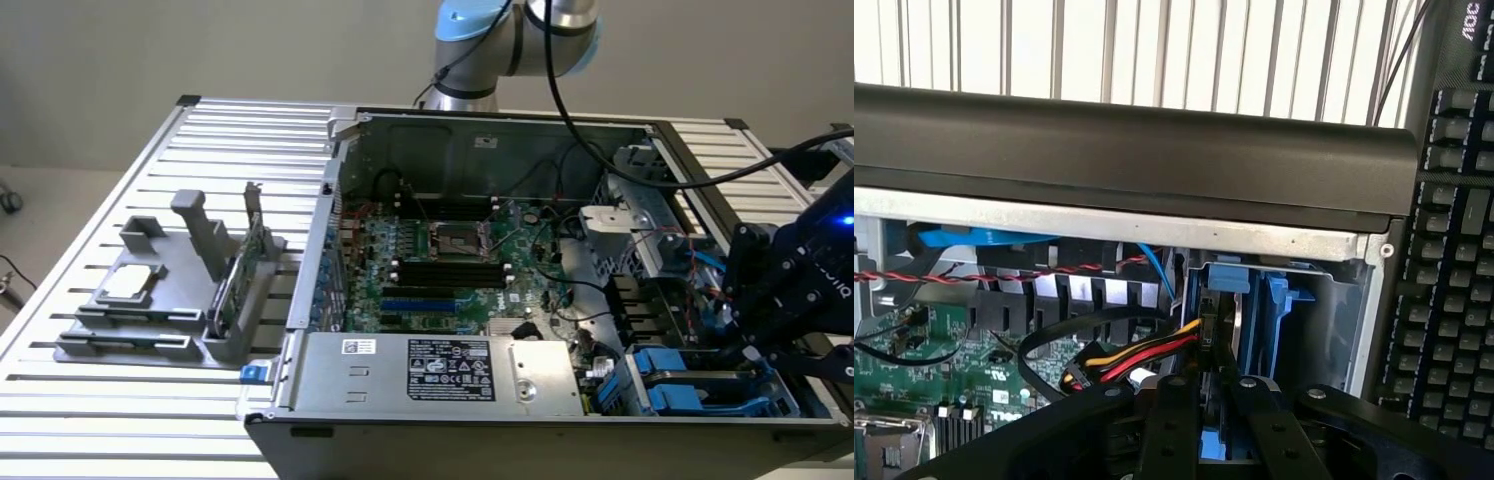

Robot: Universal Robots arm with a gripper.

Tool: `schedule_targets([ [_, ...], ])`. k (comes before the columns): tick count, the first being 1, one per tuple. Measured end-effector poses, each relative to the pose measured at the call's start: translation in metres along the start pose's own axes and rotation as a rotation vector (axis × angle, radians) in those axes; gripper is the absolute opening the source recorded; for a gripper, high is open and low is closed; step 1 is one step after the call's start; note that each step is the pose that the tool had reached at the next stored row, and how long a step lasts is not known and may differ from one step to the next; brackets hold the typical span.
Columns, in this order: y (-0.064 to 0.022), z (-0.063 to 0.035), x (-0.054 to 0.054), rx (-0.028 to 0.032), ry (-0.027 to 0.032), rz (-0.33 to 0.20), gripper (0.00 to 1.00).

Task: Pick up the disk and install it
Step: 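Insert the first disk wire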

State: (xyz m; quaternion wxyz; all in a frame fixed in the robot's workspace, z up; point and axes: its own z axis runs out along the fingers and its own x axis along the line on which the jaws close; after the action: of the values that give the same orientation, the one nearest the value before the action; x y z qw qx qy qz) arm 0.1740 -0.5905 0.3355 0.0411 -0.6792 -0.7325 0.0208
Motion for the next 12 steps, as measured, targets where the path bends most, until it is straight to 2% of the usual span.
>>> schedule_targets([
  [12, 0.0002, 0.0025, -0.0001, -0.0022, -0.0022, 0.004, 0.18],
])
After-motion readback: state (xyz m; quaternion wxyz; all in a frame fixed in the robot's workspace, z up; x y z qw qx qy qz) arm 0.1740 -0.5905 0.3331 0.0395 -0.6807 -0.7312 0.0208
